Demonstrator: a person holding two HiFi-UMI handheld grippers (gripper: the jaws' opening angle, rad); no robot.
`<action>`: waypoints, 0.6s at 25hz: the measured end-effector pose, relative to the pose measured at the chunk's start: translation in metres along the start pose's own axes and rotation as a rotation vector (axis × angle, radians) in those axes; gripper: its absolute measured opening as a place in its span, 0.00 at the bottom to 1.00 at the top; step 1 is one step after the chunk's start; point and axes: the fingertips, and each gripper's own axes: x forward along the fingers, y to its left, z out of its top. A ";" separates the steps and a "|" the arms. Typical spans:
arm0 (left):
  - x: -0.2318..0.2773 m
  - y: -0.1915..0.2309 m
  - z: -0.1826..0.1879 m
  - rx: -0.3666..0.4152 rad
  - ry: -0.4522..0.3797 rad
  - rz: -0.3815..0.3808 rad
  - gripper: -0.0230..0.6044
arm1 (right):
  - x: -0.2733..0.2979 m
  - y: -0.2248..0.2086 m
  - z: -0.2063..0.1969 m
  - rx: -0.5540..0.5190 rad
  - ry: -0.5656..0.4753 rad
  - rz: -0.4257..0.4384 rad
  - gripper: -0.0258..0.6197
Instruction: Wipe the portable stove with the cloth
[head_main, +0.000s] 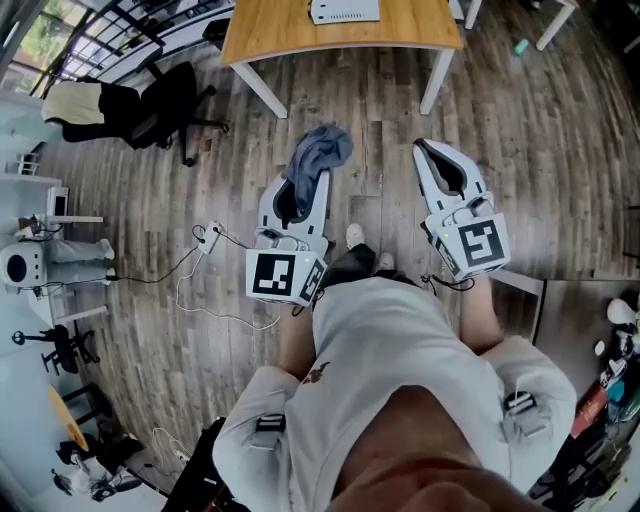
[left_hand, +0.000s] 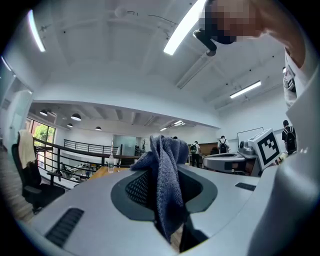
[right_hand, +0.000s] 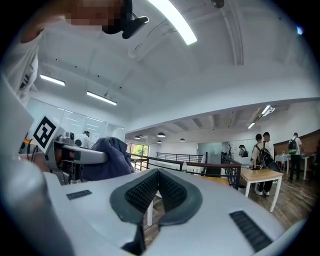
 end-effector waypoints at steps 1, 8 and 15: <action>0.004 0.002 -0.001 0.001 0.001 -0.005 0.22 | 0.004 -0.002 -0.001 -0.002 0.001 -0.004 0.07; 0.035 0.032 -0.003 -0.016 -0.010 -0.034 0.22 | 0.042 -0.012 -0.010 -0.025 0.043 -0.026 0.07; 0.078 0.082 -0.005 -0.036 -0.009 -0.053 0.22 | 0.099 -0.027 -0.010 -0.047 0.071 -0.054 0.07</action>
